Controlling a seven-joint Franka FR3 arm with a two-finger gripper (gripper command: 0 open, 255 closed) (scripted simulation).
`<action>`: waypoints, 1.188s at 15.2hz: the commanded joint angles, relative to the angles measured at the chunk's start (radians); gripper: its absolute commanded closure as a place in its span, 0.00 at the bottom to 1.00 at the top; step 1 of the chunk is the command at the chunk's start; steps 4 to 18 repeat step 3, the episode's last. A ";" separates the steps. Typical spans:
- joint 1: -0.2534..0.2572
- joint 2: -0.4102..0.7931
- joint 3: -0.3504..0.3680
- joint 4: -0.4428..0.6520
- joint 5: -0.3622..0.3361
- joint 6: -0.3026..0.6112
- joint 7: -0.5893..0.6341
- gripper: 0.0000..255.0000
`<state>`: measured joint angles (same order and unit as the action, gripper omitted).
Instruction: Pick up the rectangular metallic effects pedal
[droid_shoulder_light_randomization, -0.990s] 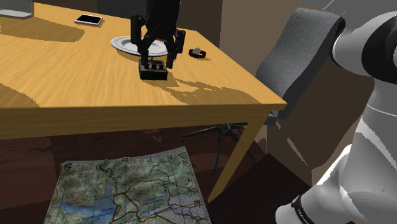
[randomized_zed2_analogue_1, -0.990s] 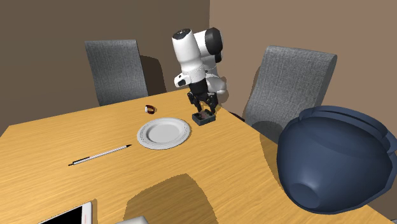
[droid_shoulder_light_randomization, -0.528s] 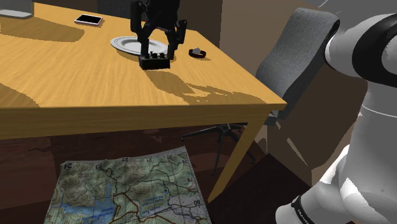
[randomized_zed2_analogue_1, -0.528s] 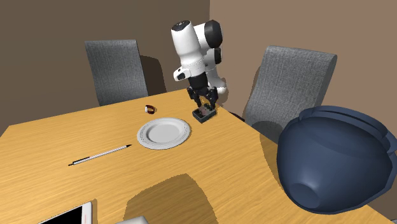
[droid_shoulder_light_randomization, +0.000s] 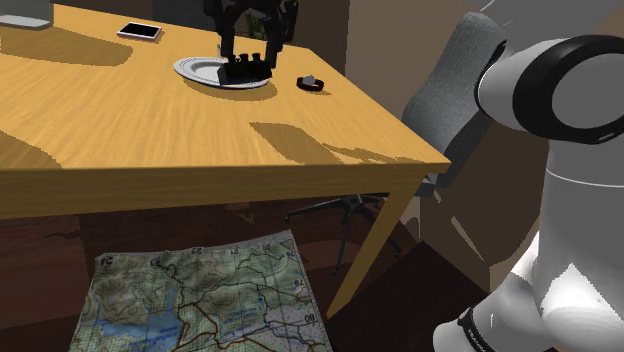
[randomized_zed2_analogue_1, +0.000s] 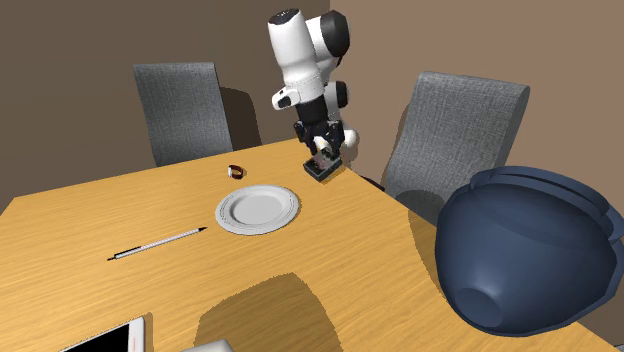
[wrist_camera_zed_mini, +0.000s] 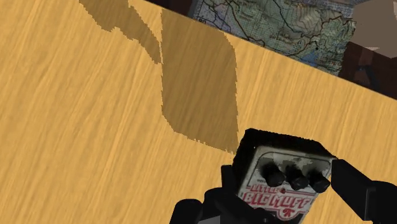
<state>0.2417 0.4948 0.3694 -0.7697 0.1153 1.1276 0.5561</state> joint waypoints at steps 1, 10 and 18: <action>0.033 0.076 0.000 0.159 -0.020 -0.082 0.020 1.00; 0.038 0.086 -0.001 0.180 -0.022 -0.092 0.022 1.00; 0.038 0.086 -0.001 0.180 -0.022 -0.092 0.022 1.00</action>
